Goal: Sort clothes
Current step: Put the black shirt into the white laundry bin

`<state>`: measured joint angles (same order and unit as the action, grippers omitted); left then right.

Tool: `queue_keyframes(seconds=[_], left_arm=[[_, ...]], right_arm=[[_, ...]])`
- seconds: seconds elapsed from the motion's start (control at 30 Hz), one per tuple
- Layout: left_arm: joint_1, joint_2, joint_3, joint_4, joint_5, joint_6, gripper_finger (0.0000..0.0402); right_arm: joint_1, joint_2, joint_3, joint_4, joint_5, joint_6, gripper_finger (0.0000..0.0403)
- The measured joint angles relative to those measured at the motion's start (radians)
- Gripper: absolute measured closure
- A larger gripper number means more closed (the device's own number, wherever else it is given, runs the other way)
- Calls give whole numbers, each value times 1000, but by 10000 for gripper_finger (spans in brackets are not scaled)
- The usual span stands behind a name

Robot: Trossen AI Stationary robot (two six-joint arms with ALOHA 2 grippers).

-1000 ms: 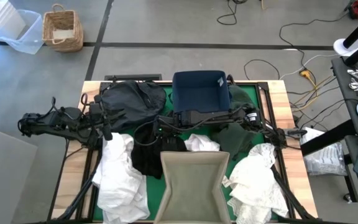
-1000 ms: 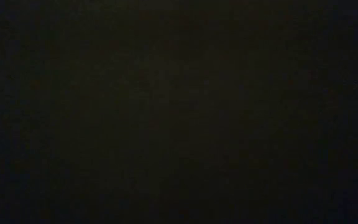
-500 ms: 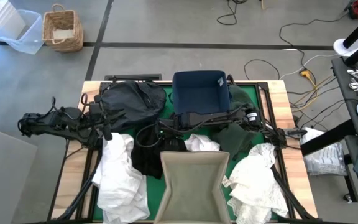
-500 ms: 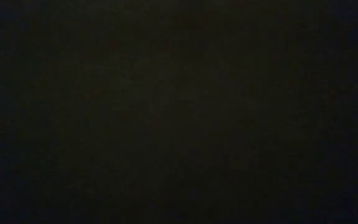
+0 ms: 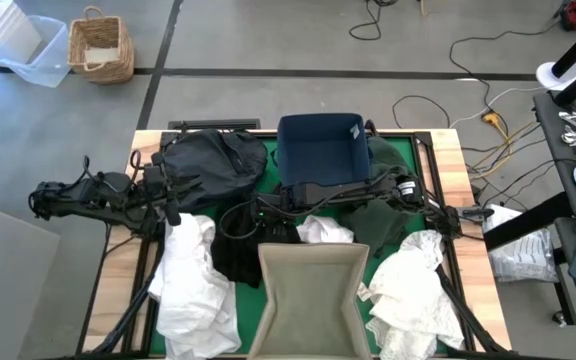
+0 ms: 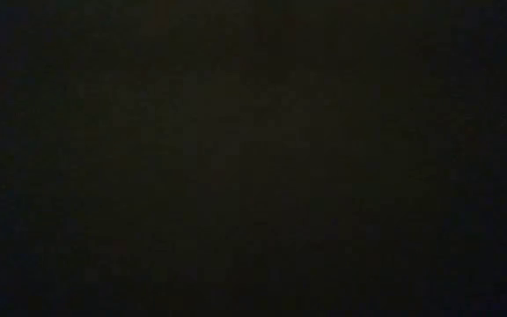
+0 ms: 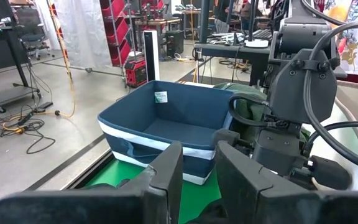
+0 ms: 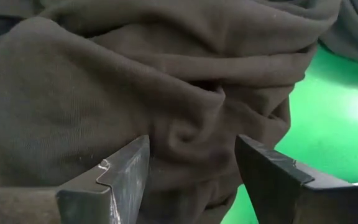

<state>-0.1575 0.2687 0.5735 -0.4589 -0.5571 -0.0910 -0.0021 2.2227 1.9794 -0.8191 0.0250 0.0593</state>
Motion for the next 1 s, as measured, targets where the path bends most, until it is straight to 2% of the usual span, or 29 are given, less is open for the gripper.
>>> queue_keyframes(seconds=[0.63,1.0], left_arm=[[0,0,0,1,0,0,325],[0,0,0,1,0,0,325]], right_arm=[[0,-2,-68,111,8,-23,178],[0,0,-69,110,0,-32,229]])
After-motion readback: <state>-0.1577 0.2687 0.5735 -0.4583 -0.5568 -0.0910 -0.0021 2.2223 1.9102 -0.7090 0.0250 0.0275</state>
